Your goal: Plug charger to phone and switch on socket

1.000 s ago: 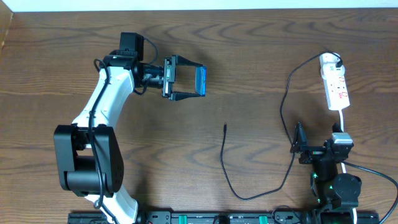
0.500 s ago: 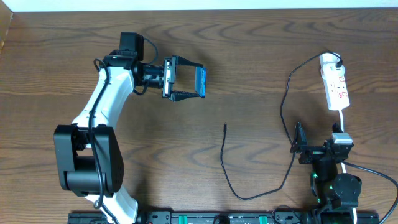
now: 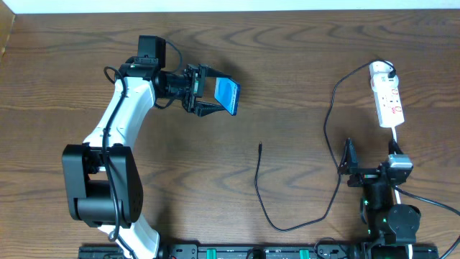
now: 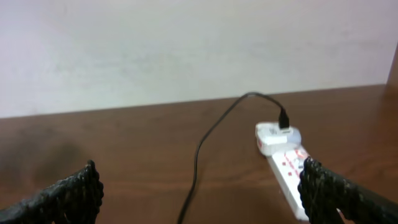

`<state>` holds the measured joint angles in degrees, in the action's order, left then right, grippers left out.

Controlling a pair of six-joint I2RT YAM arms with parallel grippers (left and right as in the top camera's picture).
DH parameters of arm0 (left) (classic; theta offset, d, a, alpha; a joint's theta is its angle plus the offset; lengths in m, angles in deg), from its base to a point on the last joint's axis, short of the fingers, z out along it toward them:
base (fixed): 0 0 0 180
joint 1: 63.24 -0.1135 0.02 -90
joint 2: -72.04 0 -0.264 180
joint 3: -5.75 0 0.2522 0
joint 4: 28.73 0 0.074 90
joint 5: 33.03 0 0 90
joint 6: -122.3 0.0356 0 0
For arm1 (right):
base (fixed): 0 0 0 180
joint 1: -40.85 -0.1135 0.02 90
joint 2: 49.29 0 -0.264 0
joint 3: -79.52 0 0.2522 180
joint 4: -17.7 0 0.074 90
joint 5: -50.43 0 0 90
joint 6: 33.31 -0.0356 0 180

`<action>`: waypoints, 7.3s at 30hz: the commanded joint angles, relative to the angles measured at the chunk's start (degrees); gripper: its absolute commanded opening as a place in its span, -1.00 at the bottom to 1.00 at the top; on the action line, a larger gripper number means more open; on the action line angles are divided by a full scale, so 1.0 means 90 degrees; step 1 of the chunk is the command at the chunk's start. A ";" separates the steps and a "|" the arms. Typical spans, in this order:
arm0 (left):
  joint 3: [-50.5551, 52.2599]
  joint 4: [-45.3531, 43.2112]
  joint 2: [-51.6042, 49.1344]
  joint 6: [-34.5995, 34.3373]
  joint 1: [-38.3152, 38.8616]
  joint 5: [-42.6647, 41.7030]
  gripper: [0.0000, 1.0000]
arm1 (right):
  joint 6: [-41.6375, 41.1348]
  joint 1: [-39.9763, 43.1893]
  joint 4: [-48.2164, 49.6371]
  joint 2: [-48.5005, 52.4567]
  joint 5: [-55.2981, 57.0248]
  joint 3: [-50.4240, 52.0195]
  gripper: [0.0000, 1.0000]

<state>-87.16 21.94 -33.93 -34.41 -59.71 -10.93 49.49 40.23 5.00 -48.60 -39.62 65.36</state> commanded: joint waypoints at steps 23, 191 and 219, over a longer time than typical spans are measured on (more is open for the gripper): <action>-0.0155 -0.0714 0.0146 0.0576 0.0002 0.0177 -0.85 | 0.0058 -0.0061 0.1758 0.2205 -0.0918 -0.1940 0.99; -0.0153 -0.0993 0.0143 -0.3152 0.2021 0.4002 -0.85 | -0.2144 -0.2178 0.0046 1.1091 -0.4316 -0.6489 -0.98; -0.0155 -0.3116 0.0168 -0.2089 0.1824 0.4155 0.85 | -0.8296 -0.0500 0.1598 1.1091 -0.4568 -0.6489 -0.98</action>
<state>-88.30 -3.98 -33.86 -54.46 -42.99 25.40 -8.43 35.84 16.13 51.75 -75.81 8.07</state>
